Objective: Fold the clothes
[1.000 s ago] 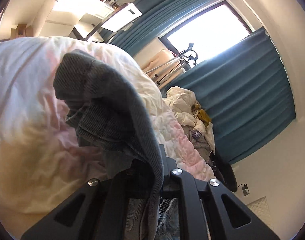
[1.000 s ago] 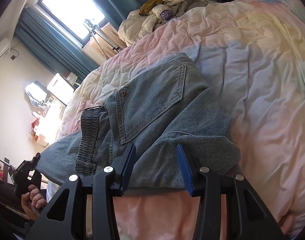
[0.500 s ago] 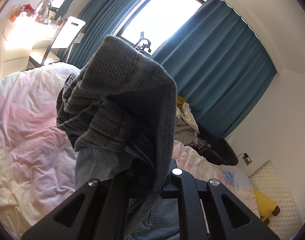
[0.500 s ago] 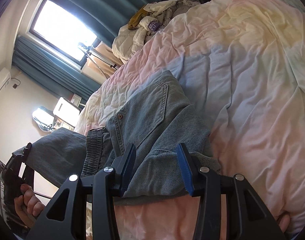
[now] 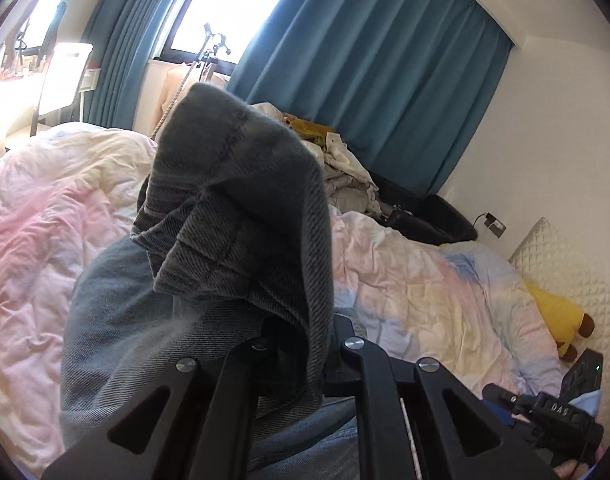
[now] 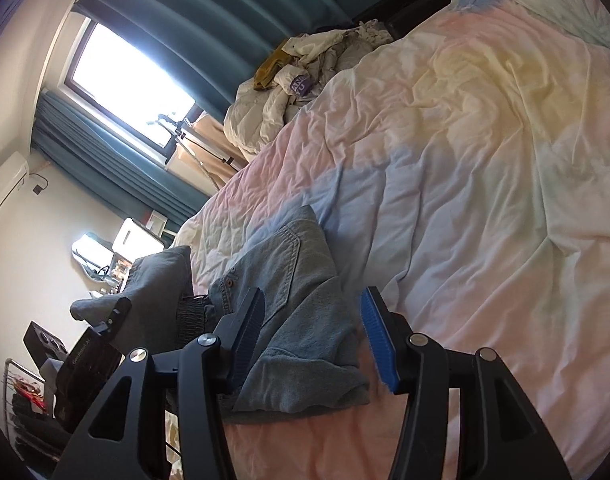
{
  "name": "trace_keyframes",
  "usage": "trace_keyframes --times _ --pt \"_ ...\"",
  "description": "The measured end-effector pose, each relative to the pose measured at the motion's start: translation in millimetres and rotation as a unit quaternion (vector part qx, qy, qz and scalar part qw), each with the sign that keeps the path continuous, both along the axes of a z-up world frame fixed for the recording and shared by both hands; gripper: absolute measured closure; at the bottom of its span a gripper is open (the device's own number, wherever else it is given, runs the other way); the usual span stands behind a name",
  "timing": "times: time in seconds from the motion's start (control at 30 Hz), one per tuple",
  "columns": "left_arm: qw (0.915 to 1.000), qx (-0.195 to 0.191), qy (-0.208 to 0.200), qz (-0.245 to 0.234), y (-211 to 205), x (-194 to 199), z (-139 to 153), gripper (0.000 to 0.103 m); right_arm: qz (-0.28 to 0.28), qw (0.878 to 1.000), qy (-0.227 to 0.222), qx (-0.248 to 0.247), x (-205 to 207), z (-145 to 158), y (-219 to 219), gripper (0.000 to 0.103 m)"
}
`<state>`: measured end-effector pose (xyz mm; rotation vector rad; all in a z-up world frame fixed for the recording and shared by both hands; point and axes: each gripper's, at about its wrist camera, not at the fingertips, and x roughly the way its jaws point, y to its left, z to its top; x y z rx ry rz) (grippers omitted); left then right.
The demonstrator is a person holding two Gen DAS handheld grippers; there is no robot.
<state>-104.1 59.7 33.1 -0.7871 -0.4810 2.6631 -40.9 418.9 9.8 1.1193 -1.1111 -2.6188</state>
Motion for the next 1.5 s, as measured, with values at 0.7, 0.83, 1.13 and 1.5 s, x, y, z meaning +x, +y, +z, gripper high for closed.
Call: trace_keyframes --times 0.7,0.83,1.13,1.5 --pt "0.986 -0.15 -0.048 -0.055 77.6 13.2 -72.5 0.07 0.023 0.998 -0.048 0.019 -26.7 -34.0 -3.6 0.052" --pt "0.9818 -0.169 -0.013 -0.086 93.1 27.0 -60.4 0.055 0.036 0.998 -0.045 0.028 -27.7 -32.6 -11.3 0.052" --pt "0.9714 -0.191 0.025 -0.139 75.0 64.6 -3.6 0.054 0.089 0.995 -0.013 0.046 -31.4 -17.6 -37.1 0.052" --pt "0.983 -0.17 -0.008 -0.067 -9.8 43.5 -24.5 0.054 0.202 0.977 0.034 0.054 -98.5 -5.8 -106.7 0.052"
